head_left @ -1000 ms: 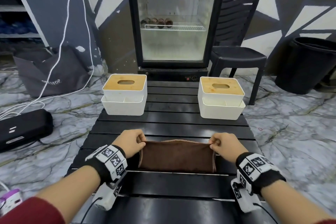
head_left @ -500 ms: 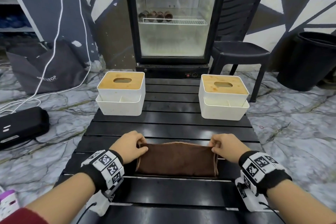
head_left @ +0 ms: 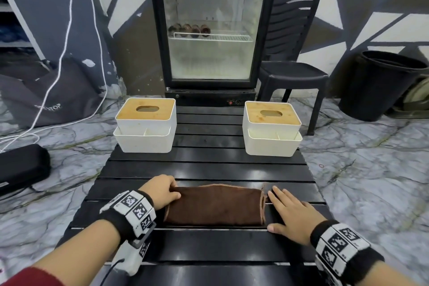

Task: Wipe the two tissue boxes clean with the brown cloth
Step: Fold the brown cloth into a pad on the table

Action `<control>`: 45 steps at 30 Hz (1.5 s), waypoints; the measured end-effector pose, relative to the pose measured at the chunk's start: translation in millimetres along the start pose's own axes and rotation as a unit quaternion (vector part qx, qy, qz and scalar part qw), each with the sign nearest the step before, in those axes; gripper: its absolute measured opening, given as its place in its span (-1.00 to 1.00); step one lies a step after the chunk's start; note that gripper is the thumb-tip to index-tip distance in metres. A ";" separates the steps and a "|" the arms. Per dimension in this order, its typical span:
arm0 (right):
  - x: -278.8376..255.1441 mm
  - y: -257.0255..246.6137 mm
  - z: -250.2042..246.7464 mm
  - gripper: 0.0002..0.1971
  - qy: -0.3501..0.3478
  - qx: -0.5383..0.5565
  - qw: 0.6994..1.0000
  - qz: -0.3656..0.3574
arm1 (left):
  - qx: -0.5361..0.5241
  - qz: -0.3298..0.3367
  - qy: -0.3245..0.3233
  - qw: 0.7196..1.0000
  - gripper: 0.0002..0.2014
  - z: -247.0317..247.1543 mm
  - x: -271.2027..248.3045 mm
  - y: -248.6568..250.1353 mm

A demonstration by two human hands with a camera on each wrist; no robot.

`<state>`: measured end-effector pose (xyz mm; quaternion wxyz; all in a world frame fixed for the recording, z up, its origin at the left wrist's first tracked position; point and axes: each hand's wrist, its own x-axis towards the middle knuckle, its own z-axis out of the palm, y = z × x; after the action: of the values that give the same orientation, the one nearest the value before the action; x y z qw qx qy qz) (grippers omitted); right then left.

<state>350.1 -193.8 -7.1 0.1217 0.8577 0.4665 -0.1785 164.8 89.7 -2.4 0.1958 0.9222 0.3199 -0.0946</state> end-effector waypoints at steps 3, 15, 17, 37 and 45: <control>0.8 0.3 1.1 -0.16 -0.003 0.001 1.000 -0.001 | -0.029 0.018 0.021 0.999 -0.86 -5.1 -7.0 7.5; 2.2 1.6 6.7 -0.17 0.005 0.033 0.999 -0.001 | -0.220 0.051 0.085 0.970 -0.80 16.1 -2.0 101.0; 2.6 2.1 6.7 -0.16 0.007 0.036 0.999 -0.002 | -0.238 0.032 0.083 0.967 -0.80 24.1 1.5 111.3; 31.6 -16.5 -27.7 -0.60 0.089 0.176 0.980 0.034 | -0.015 0.096 0.104 0.990 -0.55 13.4 -2.7 50.2; 43.7 -24.4 -31.9 -0.71 0.089 0.184 0.977 0.052 | 0.095 0.037 0.010 0.995 -0.27 15.5 -5.6 4.8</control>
<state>357.6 -135.7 2.4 -0.0714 0.9007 0.3897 -0.1782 162.7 76.7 -13.3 0.1070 0.9486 0.2775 -0.1078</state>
